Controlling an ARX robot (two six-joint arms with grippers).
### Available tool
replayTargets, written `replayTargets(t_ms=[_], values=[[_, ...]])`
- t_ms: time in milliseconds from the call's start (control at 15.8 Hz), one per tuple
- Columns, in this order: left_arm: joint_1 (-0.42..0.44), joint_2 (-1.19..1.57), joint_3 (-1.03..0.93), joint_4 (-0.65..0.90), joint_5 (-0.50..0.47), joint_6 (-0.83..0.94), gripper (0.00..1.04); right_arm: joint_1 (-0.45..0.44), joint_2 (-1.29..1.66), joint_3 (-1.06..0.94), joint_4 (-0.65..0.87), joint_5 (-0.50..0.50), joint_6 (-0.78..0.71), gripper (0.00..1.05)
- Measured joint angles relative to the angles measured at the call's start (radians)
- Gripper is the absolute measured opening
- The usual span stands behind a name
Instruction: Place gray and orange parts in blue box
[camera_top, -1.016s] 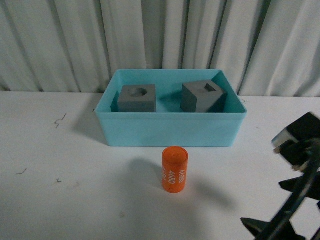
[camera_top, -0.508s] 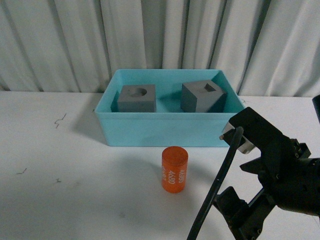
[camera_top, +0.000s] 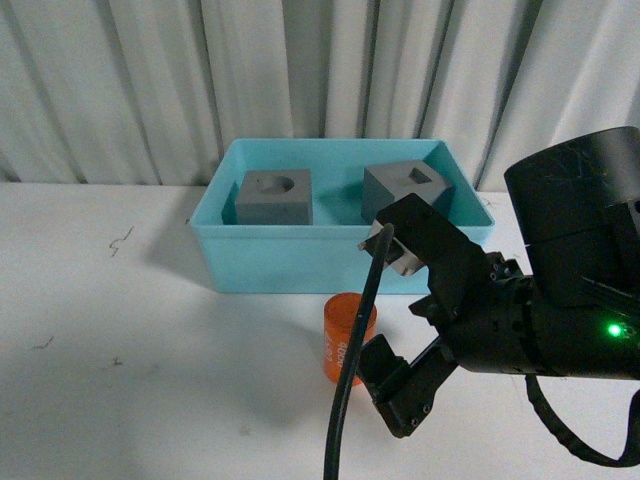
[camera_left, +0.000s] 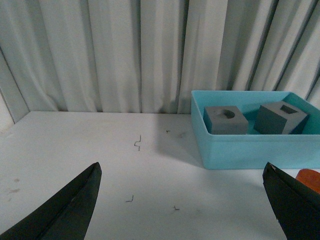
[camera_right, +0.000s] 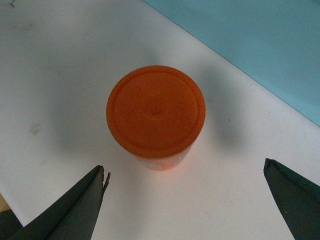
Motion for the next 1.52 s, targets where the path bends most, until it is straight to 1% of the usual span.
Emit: replayTargets(t_ms=[317,952,1333,1397,1460,1524], values=[[0.000,0.000,0.000,0.000,0.000,0.000,0.98,0.024,0.035,0.032,-0.009,-0.007,0.006,0.98],[0.000,0.000,0.000,0.000,0.000,0.000,0.98,0.038,0.095,0.130,-0.045,-0.014,0.006,0.98],[0.000,0.000,0.000,0.000,0.000,0.000,0.98,0.049,0.101,0.142,-0.049,-0.018,0.009,0.98],[0.000,0.000,0.000,0.000,0.000,0.000,0.98,0.050,0.103,0.148,-0.043,-0.025,0.014,0.81],[0.000,0.000,0.000,0.000,0.000,0.000,0.98,0.050,0.116,0.151,-0.039,-0.028,0.023,0.49],[0.000,0.000,0.000,0.000,0.000,0.000,0.98,0.050,0.116,0.148,-0.023,-0.025,0.028,0.47]])
